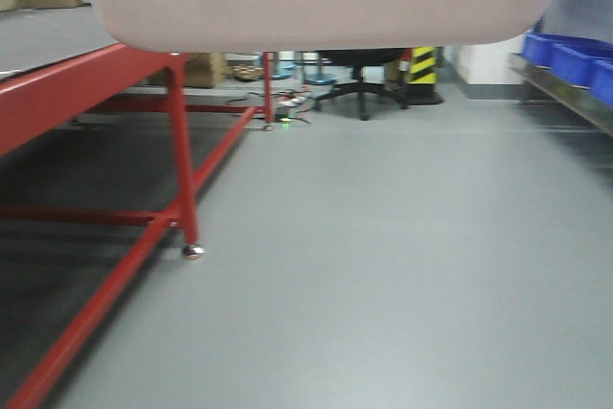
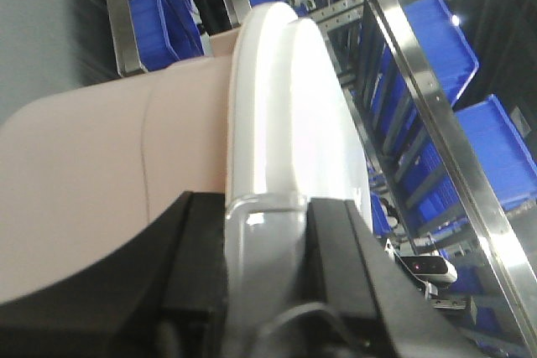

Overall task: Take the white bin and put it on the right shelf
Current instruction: 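Hold the bin raised with both grippers while the base drives to the rack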

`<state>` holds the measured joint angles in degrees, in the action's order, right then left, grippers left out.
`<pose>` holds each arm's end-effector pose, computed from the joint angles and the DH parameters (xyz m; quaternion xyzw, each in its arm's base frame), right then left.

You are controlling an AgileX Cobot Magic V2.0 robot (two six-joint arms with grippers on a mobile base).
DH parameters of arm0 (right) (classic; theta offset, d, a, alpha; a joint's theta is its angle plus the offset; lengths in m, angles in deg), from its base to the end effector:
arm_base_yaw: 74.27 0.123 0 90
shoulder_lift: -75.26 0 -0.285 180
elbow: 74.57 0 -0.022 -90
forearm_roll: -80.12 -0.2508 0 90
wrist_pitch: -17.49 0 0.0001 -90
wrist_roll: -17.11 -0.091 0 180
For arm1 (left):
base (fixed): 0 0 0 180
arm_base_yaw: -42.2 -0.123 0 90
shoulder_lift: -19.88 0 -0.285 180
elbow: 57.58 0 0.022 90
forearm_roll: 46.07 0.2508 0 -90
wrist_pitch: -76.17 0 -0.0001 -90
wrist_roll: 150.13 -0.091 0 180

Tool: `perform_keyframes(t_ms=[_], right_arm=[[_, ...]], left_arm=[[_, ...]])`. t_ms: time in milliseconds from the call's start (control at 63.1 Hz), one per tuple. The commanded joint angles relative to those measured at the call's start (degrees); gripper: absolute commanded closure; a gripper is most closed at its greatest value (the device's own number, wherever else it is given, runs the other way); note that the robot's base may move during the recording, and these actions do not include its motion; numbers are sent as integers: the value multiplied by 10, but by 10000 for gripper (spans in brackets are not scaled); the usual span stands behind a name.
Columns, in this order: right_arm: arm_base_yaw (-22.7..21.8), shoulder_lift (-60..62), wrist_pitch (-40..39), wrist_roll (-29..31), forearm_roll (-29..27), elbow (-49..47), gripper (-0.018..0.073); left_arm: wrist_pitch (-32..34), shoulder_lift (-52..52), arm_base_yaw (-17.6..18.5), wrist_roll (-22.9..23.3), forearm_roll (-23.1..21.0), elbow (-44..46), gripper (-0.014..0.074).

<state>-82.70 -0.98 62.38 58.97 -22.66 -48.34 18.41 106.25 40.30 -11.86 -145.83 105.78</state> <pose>0.2543 0.0257 0.3671 0.1882 0.6818 0.5454 0.4497 0.2838 -0.0665 0.3742 -0.0602 0.6975 -0.6153 0.3622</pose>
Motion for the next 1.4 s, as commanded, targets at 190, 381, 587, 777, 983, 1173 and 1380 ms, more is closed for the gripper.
perform_keyframes(t_ms=[190, 381, 587, 777, 983, 1173, 1380], right_arm=[[11, 16, 64, 3, -51, -22, 492], [11, 16, 64, 3, -51, -22, 492], [11, 16, 64, 3, -51, -22, 492], [11, 16, 64, 3, -51, -22, 492], [11, 16, 64, 3, -51, -22, 492], [11, 16, 64, 3, -51, -22, 492], [11, 16, 64, 3, -51, -22, 492]], left_arm=[[-182, -24, 21, 3, -60, 22, 722], [-182, -24, 21, 3, -60, 22, 722], [-182, -24, 21, 3, -60, 22, 722], [-182, -24, 21, 3, -60, 22, 722], [-182, -24, 21, 3, -60, 22, 722], [-182, -24, 21, 3, -60, 22, 722], [-182, -24, 21, 3, -60, 22, 722]])
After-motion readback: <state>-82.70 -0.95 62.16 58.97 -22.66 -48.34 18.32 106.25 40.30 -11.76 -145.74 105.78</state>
